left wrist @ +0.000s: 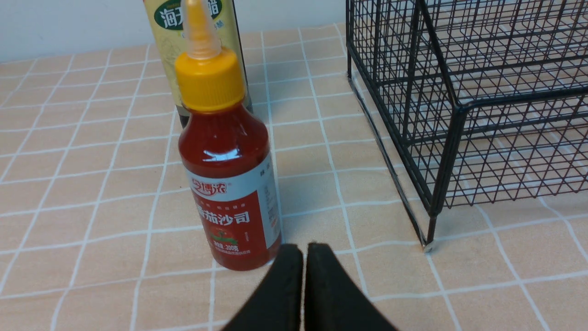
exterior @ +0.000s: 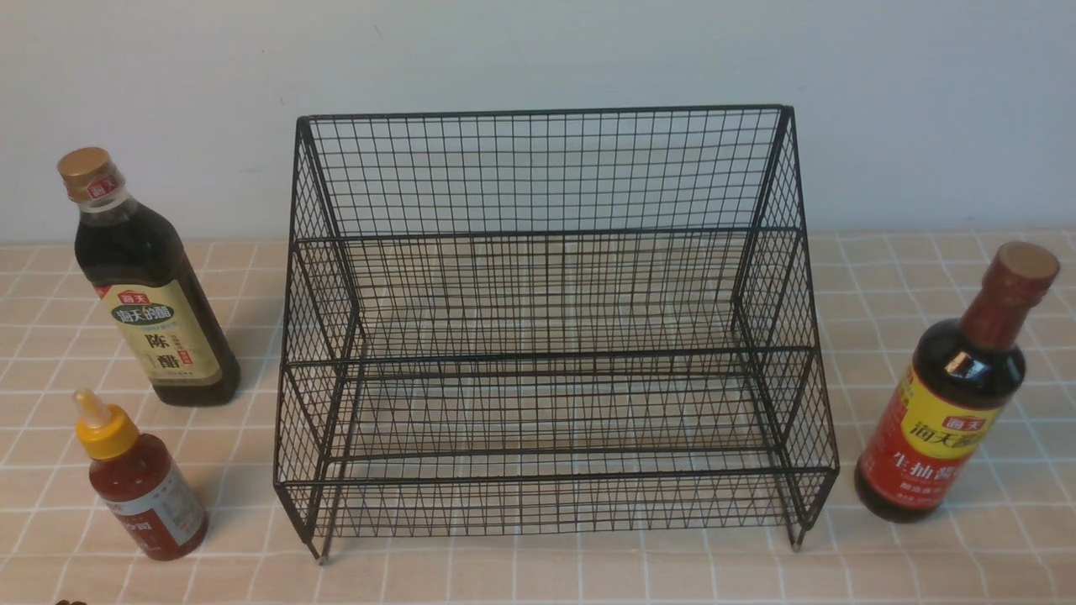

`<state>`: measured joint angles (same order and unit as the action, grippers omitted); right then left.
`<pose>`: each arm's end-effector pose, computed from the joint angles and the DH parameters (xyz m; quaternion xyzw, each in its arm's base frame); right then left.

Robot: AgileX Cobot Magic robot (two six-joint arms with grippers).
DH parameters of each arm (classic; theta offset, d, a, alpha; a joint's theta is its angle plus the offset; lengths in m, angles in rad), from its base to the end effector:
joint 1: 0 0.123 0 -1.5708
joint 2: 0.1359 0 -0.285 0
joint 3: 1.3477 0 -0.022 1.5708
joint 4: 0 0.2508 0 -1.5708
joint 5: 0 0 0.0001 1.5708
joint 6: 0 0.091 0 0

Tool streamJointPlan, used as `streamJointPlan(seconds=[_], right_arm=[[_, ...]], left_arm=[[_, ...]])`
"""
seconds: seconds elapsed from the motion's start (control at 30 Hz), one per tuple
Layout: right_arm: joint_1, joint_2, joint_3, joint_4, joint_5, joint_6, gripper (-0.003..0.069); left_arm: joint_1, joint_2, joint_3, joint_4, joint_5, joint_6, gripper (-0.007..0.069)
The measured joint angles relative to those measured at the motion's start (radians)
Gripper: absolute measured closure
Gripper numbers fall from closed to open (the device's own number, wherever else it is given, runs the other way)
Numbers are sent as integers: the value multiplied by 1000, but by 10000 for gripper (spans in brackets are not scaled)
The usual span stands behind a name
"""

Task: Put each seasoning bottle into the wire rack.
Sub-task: Use the right arm to grab the condiment bottle closest to it

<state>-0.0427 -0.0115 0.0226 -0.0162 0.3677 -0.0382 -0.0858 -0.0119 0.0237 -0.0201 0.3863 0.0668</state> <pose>0.0527 -0.0028 0.1731 -0.0025 0.8023 -0.0310 0.5961 0.0520 -0.0052 0.1712 0.0563 0.8061 -0.0141 0.5890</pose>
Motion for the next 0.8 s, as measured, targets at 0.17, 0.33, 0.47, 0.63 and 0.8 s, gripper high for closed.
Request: streamJointPlan(seconds=[0.17, 0.33, 0.47, 0.63, 0.8], right_arm=[[0, 0, 5, 115, -126, 29, 673], [0, 0, 5, 291, -309, 80, 673], [0, 0, 5, 380, -350, 86, 673], [0, 0, 5, 396, -352, 80, 673], [0, 0, 0, 449, -521, 188, 673]], left_arm=[[0, 0, 0, 0, 0, 0, 631], [0, 0, 0, 0, 0, 0, 631], [0, 0, 0, 0, 0, 0, 631], [0, 0, 0, 0, 0, 0, 631], [0, 0, 0, 0, 0, 0, 631]])
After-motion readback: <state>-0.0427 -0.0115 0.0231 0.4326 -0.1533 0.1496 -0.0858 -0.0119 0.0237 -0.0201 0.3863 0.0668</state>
